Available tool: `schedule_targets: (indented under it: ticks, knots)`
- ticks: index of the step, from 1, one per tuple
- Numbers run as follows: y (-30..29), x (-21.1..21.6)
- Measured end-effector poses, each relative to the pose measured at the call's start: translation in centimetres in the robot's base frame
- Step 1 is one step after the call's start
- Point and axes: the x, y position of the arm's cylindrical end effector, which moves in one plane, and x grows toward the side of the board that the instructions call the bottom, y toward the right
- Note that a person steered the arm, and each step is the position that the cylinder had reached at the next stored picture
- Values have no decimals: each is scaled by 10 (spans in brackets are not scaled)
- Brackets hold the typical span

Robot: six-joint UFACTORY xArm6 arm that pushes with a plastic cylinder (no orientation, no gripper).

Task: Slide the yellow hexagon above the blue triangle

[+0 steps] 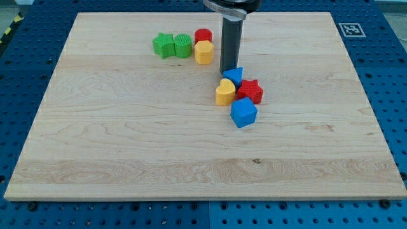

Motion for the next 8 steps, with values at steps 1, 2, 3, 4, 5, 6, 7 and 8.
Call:
schedule_targets:
  ticks: [1,2,3,4,5,6,7,8]
  knots:
    - [-37,0]
    - [-80,-16]
    - [-81,-32]
    - [-95,-47]
    - [-94,-59]
    - [-66,-60]
    - [-56,-59]
    - [-39,-58]
